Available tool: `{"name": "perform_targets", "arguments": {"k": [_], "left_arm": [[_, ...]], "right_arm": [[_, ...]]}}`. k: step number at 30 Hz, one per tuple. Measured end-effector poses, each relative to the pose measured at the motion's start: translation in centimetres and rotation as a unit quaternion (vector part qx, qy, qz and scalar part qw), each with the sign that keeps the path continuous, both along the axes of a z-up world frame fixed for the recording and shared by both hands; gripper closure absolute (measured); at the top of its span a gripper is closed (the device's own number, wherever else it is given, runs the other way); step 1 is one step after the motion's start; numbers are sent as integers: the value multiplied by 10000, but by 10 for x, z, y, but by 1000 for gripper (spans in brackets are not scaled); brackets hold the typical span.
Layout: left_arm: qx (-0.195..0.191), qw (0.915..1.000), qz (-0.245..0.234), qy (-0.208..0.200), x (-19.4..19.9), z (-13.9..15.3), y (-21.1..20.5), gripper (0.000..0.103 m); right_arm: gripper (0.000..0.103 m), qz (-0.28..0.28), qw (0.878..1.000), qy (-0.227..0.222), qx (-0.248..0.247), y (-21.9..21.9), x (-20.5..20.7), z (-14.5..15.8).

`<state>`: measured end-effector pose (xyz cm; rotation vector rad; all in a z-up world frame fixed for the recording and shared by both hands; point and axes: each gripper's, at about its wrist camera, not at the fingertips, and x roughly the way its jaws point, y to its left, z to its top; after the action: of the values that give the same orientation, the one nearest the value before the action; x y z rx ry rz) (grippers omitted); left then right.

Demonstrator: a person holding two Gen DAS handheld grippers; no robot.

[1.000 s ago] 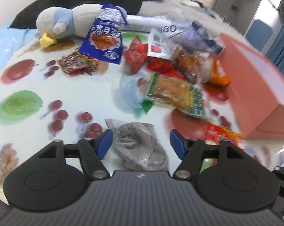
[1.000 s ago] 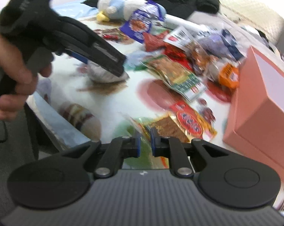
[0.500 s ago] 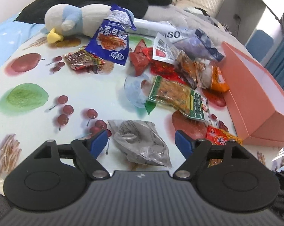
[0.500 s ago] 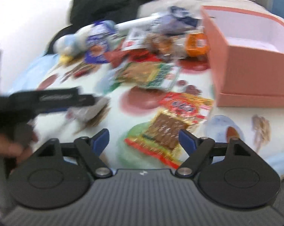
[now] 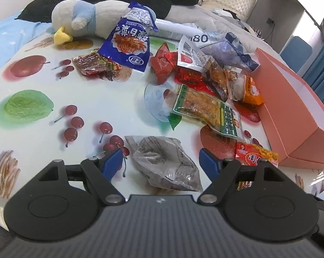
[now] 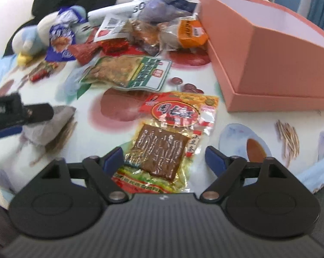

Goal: Organize snacks

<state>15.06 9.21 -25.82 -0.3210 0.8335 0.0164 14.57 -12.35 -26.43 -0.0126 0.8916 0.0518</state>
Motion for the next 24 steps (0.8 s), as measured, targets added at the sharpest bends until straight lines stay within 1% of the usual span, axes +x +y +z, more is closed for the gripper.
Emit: {"name": "perform_targets", "arguments": {"k": [2,5,6,7,8,9,10,11,14,15,17,19,20,21,22,24], "left_arm": [[8,10000,-19,18,1,-2,-1,22],[33,10000,-36,42,3,-4,-1,22],[44,10000,-49,48,3,-5,-2,22],[62,9999,-72,57,4,-5,-2,22],[81,9999,-83,52,5,-5,-3,22],[108,9999,-91,52,6,-5,-4,22],[131,9999,-93,59,7,-6,-4,22],[145,9998,-90,66,8,-7,-4,22],[184,9997,-90,101,12,-10,-6,22],[217,9996,-110,121,14,-11,-8,23],[281,9993,-195,174,17,-17,-12,28],[492,9983,-279,145,16,-17,-19,33],[581,9977,-326,144,16,-17,-22,33],[607,9975,-327,137,15,-16,-24,36],[566,9978,-315,143,14,-15,-24,38],[401,9986,-299,176,12,-14,-23,39]], "right_arm": [[12,172,9997,-53,-145,5,1,-2],[13,431,9989,-117,-134,7,2,-4],[16,505,9985,-140,-127,7,3,-4],[23,571,9982,-152,-101,8,2,-3],[27,651,9977,-173,-73,9,1,-2],[35,765,9968,-213,-78,11,0,-2],[40,886,9957,-256,-115,14,-1,-1],[42,937,9950,-292,-190,17,-3,0],[43,1023,9941,-319,-188,18,-2,1],[48,1047,9938,-330,-185,17,-2,1],[48,1042,9939,-340,-147,14,-1,3],[49,1018,9944,-287,-65,11,0,4],[49,1017,9944,-270,-44,10,0,5],[49,1013,9945,-268,-26,9,-1,6],[49,1007,9946,-265,-11,7,-2,7],[49,976,9950,-226,41,3,-3,8]]}}
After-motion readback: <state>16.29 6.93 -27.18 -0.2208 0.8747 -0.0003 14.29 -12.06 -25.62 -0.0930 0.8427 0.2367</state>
